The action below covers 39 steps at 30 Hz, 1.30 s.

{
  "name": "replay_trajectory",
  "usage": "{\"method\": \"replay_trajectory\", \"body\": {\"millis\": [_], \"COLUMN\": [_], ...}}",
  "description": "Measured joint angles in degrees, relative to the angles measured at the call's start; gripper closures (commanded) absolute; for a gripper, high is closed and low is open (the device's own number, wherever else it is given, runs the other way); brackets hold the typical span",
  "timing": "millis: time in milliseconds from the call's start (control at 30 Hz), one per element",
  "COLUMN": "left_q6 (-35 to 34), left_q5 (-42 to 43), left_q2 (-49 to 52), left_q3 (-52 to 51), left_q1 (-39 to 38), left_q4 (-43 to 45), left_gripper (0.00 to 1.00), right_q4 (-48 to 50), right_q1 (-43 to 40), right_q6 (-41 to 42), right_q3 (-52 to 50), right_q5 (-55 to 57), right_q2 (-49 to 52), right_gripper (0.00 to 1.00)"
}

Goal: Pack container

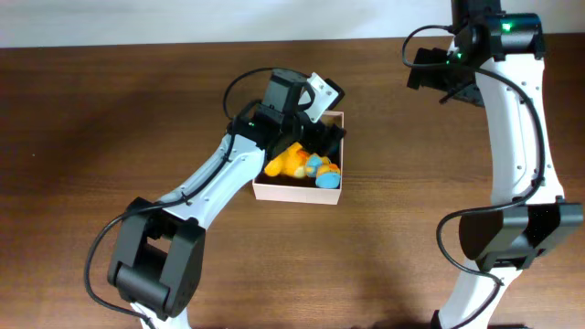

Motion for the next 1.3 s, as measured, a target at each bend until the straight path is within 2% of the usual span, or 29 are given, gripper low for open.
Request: {"method": "replay_trajectory", "body": {"millis": [133,233,533,667,1300], "left_q6": [-2.49,-4.87,-7.41,-7.45,-7.45], "left_q5": [0.02,-1.86,-15.98,-17.66,-18.29], "left_q2": [-0.02,-0.98,-15.76,-17.16,-16.94], "left_q3": [0.04,0.17,1.07,1.42,1.4], "left_q1": [0.87,3.58,17.79,21.03,21.81], "left_q4": [-1.25,-6.08,-18.84,-20.52,-20.79], "left_gripper": [0.01,0.01,0.01,0.01,0.01], "right_q4": [0.0,-0.02,0.0,0.0,0.0], "right_q1": [0.0,0.0,0.0,0.0,0.0], "right_q6": [0.0,0.0,0.04,-0.02,0.04], "right_q3": [0.0,0.0,0.0,0.0,0.0], "right_q5": [0.0,0.0,0.0,0.0,0.0], "right_q2": [0.0,0.0,0.0,0.0,0.0], "right_gripper": [0.01,0.01,0.01,0.01,0.01]}}
